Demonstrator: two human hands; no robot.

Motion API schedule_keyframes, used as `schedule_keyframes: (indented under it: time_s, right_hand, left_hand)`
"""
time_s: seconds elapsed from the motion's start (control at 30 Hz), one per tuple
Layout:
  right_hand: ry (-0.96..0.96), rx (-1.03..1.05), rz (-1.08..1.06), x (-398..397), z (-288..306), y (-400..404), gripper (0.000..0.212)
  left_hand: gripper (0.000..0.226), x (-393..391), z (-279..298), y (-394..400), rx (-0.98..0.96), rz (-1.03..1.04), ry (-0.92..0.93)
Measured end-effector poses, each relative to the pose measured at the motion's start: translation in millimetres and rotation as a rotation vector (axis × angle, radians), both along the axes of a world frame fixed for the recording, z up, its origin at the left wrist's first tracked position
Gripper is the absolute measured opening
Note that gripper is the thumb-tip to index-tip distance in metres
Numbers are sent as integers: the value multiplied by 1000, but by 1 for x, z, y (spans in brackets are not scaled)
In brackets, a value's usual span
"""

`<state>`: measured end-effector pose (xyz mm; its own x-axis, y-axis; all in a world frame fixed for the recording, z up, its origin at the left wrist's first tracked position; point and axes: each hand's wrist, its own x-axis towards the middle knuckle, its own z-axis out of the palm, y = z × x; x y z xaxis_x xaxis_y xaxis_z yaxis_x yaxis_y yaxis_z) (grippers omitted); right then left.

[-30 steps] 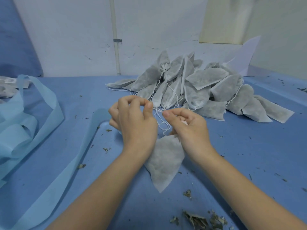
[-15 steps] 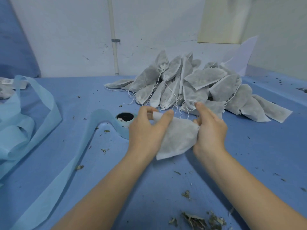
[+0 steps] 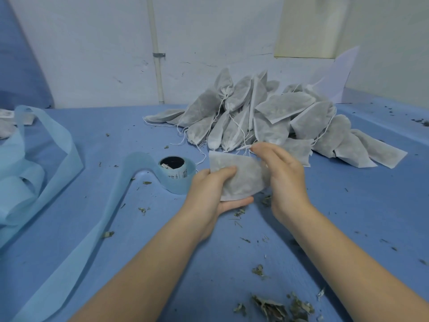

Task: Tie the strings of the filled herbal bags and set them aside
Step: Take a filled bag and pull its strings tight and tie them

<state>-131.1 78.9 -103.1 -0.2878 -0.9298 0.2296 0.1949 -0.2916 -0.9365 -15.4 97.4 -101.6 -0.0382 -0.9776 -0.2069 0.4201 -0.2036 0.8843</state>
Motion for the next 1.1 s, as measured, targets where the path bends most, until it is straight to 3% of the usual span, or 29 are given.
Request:
schedule_keyframes:
  time_s: [0.2,0.3,0.57,0.7,0.87,0.97,1.03,1.1]
  right_hand:
    - [307,-112,137,-4,0,4,18]
    - [424,-151,120,-4,-1,4,17]
    - [578,-233,111,-10,-2,2,12]
    - [494,-240,184,-13,2,0,10]
    - [293,-243,191,-5,-1,-1,15]
    - [68,-105,289,6,-2,-5,16]
    - [-144,1,345,12,1,-11,16]
    - [-89,73,325,18,-1,-19,16]
  left_hand:
    - [36,4,1,0,-36,-17,91]
    - [45,5,0,2,-118,-45,28]
    - [28,4,-2,-1,-243,69,-114]
    - [15,8,1,-3,-294,119,-152]
    - [20,10,5,-1,-330,273,-197]
    - [11,13,2,-2,-360,421,-283]
    - [22,22,2,-5,-367,577,-353]
    - [29,35,5,-10,-350,733,-398]
